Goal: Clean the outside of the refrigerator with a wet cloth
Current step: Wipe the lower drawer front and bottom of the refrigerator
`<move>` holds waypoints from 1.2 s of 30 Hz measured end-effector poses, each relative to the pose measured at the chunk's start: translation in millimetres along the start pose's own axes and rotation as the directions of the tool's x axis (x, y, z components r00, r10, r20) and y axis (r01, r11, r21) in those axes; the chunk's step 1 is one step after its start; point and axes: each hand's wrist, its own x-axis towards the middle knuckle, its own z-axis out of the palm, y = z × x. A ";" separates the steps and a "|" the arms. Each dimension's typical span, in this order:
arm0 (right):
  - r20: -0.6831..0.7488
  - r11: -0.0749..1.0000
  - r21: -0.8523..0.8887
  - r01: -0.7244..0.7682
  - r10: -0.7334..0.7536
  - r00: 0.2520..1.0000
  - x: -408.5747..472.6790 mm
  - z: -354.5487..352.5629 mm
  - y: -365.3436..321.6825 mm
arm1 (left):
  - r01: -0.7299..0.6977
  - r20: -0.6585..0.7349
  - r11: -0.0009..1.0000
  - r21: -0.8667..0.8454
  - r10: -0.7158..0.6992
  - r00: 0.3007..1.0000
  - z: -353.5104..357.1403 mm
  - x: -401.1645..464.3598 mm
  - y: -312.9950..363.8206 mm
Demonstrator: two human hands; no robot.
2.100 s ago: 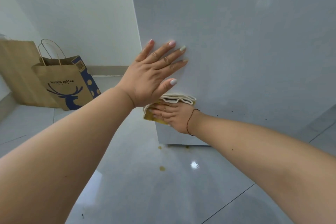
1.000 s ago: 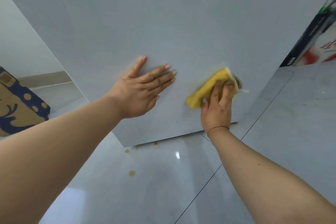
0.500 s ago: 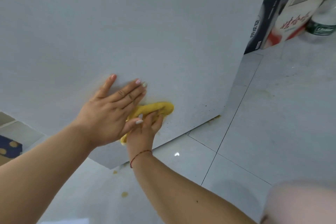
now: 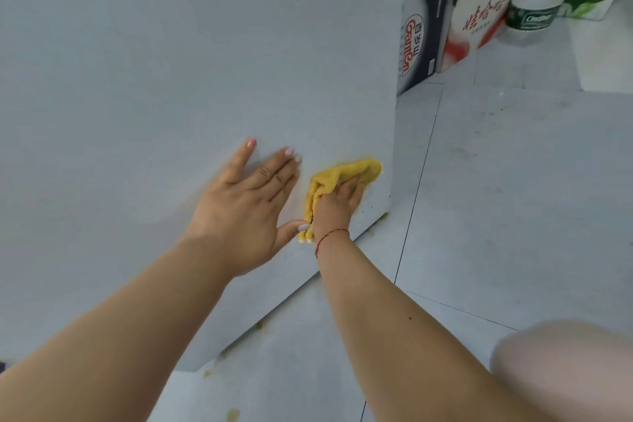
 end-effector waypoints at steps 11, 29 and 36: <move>0.052 0.879 0.248 -0.408 0.408 0.911 -26.2 8.6 1.7 | -0.052 0.041 0.993 -0.104 0.056 0.998 -3.8 22.5 9.3; -0.135 0.951 0.271 -0.151 0.193 0.972 84.1 -64.7 -72.5 | -0.008 0.024 0.988 -0.153 0.012 1.000 -9.4 24.2 9.9; -0.010 0.737 0.432 -0.519 0.580 0.815 56.3 -46.9 -20.2 | -0.021 0.036 0.994 -0.112 0.025 0.999 -8.2 24.9 10.4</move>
